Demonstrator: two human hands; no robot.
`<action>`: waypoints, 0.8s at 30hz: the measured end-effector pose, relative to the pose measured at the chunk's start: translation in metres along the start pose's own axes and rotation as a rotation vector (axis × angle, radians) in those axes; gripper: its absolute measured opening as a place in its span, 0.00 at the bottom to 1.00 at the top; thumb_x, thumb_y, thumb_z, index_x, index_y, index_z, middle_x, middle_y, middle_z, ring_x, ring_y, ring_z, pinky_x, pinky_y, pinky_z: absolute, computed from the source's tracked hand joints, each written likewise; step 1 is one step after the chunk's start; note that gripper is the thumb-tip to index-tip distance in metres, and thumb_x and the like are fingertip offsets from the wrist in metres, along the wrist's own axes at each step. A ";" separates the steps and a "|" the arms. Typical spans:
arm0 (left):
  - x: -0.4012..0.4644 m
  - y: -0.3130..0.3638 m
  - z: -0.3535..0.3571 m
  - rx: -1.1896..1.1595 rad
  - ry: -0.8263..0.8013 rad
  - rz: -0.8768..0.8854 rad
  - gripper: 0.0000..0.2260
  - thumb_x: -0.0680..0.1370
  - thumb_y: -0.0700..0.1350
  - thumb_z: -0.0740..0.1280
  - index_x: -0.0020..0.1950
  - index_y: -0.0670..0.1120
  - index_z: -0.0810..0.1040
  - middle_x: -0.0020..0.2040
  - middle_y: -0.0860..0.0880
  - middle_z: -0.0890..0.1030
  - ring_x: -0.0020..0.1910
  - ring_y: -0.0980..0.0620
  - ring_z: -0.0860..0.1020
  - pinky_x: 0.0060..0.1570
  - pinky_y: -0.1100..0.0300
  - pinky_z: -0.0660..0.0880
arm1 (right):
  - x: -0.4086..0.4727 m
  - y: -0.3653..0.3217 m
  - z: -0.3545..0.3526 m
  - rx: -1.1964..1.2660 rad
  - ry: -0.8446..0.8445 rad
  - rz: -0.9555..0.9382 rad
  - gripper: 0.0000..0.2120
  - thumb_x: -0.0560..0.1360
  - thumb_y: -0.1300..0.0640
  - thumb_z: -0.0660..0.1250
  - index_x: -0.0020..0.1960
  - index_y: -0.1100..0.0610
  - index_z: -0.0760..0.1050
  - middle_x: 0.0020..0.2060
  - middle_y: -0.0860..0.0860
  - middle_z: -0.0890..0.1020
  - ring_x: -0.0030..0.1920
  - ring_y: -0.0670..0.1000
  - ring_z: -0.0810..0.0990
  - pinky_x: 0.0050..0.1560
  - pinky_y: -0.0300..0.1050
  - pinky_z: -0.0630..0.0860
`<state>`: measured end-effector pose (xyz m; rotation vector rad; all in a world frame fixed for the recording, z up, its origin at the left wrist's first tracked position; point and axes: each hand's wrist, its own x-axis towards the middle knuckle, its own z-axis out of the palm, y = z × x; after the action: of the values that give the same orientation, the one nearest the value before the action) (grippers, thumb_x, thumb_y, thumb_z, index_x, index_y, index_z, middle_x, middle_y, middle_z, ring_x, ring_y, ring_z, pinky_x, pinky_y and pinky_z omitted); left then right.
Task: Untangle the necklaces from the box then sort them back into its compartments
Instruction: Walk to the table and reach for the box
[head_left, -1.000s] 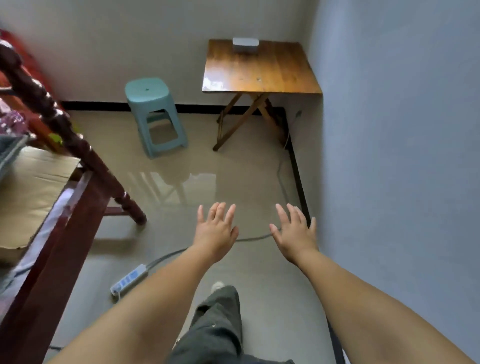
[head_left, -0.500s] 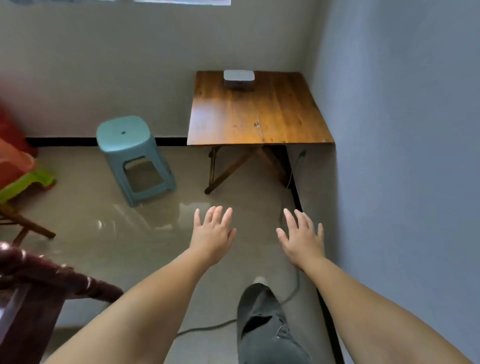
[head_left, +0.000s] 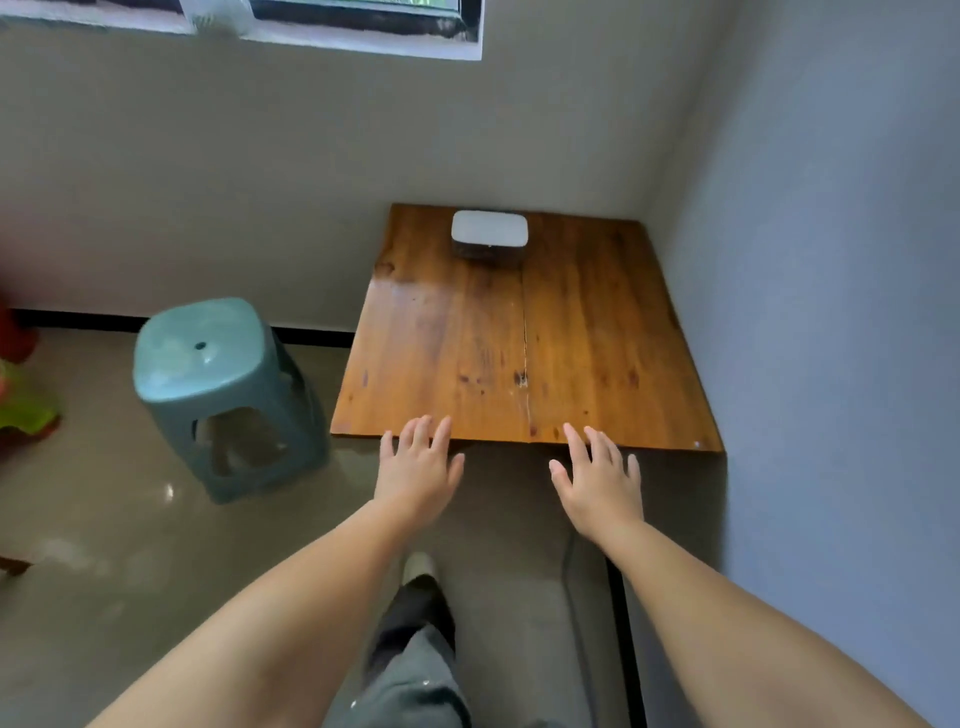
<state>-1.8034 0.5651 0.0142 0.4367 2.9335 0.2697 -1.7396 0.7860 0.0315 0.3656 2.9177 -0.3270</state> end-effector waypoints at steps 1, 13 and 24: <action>0.025 -0.006 0.000 -0.003 -0.009 -0.008 0.25 0.80 0.58 0.48 0.75 0.50 0.50 0.76 0.46 0.56 0.75 0.47 0.52 0.72 0.44 0.48 | 0.025 -0.003 0.000 0.006 0.001 0.002 0.27 0.80 0.42 0.46 0.77 0.48 0.46 0.77 0.53 0.54 0.77 0.53 0.49 0.73 0.59 0.49; 0.327 -0.042 -0.041 -0.298 -0.138 -0.010 0.24 0.80 0.54 0.55 0.74 0.47 0.57 0.73 0.46 0.65 0.70 0.46 0.65 0.64 0.50 0.68 | 0.301 -0.056 -0.041 0.267 -0.009 0.236 0.22 0.81 0.51 0.55 0.74 0.51 0.58 0.75 0.52 0.61 0.71 0.54 0.64 0.64 0.49 0.70; 0.539 -0.044 -0.031 -0.870 -0.075 -0.603 0.26 0.81 0.49 0.56 0.76 0.46 0.52 0.76 0.44 0.57 0.73 0.42 0.59 0.68 0.46 0.62 | 0.540 -0.054 -0.031 0.617 0.041 0.346 0.24 0.81 0.53 0.57 0.75 0.52 0.57 0.75 0.54 0.61 0.72 0.58 0.64 0.66 0.52 0.68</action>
<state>-2.3299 0.6817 -0.0364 -0.5253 2.3820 1.2813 -2.2728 0.8618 -0.0400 0.9500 2.6504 -1.1647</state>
